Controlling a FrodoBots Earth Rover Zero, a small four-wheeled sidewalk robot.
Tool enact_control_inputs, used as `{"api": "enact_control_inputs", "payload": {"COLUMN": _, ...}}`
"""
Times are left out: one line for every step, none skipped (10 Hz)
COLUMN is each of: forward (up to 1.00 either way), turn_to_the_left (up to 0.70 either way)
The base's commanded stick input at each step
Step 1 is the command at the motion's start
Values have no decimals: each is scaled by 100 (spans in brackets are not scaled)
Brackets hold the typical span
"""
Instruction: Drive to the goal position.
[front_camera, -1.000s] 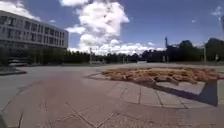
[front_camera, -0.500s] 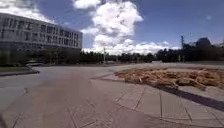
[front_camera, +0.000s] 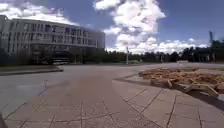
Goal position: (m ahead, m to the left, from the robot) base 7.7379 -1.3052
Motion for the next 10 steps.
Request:
{"api": "enact_control_inputs", "payload": {"forward": 70, "turn_to_the_left": 0}}
{"api": "enact_control_inputs", "payload": {"forward": 70, "turn_to_the_left": 0}}
{"api": "enact_control_inputs", "payload": {"forward": 70, "turn_to_the_left": 0}}
{"api": "enact_control_inputs", "payload": {"forward": 70, "turn_to_the_left": 0}}
{"api": "enact_control_inputs", "payload": {"forward": 70, "turn_to_the_left": 0}}
{"api": "enact_control_inputs", "payload": {"forward": 70, "turn_to_the_left": 0}}
{"api": "enact_control_inputs", "payload": {"forward": 70, "turn_to_the_left": 0}}
{"api": "enact_control_inputs", "payload": {"forward": 70, "turn_to_the_left": 0}}
{"api": "enact_control_inputs", "payload": {"forward": 70, "turn_to_the_left": 0}}
{"api": "enact_control_inputs", "payload": {"forward": 70, "turn_to_the_left": 0}}
